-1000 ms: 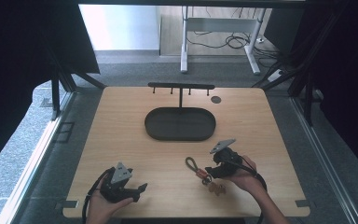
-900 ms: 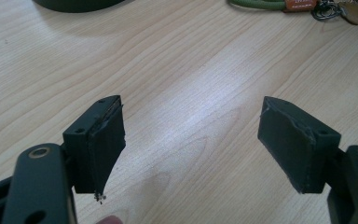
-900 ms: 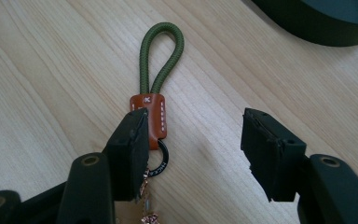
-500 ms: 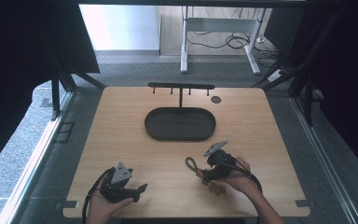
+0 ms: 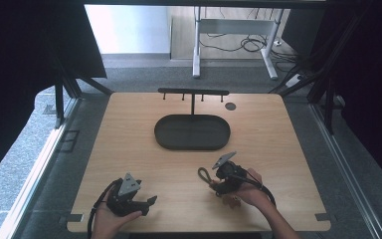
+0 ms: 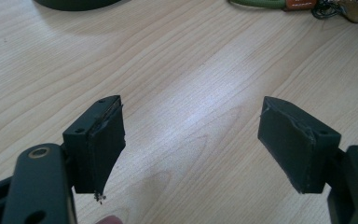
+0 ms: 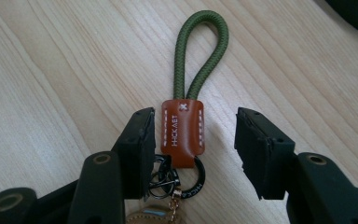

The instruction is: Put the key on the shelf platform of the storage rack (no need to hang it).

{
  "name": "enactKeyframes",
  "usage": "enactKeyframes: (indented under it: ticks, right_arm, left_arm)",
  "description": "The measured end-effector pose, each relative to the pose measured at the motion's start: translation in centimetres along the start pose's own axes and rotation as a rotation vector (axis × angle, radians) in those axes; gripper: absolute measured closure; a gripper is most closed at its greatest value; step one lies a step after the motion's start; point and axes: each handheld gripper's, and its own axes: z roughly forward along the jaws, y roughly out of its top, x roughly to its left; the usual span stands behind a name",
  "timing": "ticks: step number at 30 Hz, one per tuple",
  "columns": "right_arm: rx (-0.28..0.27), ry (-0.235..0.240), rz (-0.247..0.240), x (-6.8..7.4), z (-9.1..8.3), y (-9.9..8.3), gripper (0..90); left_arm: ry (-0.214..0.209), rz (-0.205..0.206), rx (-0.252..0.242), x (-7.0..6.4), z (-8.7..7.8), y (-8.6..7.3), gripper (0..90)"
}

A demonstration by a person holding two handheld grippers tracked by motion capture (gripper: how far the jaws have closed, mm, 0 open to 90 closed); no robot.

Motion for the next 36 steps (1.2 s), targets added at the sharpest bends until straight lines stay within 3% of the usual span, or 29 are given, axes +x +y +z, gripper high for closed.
enactKeyframes:
  ticks: [36]
  right_arm:
    - [0.071, 0.026, 0.02, -0.1, 1.6, 0.2, 65.0]
  left_arm:
    - [0.001, 0.001, 0.001, 0.0, 0.0, 0.0, 23.4]
